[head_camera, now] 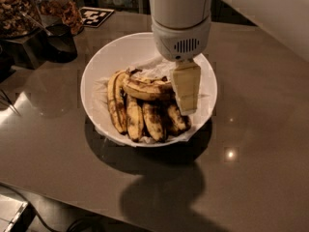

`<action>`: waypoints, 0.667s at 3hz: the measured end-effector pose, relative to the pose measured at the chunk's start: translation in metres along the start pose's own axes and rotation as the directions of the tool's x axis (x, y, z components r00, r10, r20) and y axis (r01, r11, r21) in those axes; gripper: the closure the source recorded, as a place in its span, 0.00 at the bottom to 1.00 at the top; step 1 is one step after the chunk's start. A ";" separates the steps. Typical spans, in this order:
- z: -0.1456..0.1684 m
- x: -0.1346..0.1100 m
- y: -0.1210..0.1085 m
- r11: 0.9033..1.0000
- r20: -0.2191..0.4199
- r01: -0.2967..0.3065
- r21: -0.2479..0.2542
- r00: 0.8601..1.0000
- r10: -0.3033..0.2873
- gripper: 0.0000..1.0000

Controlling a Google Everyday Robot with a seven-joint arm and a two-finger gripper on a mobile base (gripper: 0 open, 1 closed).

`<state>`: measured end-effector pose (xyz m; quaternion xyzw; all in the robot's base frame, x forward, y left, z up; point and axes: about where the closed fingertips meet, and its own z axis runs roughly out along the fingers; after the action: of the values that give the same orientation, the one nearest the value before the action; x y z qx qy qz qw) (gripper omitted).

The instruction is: Pick banana from white bowl

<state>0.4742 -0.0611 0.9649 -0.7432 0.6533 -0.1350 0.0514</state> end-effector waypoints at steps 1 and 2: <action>0.006 -0.014 -0.009 0.999 0.014 0.035 -0.016 0.999 -0.035 0.29; 0.013 -0.021 -0.014 0.998 0.027 0.053 -0.032 0.998 -0.052 0.42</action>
Offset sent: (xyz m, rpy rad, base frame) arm 0.0024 0.0088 -0.0266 -0.0635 0.1661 0.0455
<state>0.4889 -0.0398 0.9533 -0.7625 0.6349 -0.1160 0.0441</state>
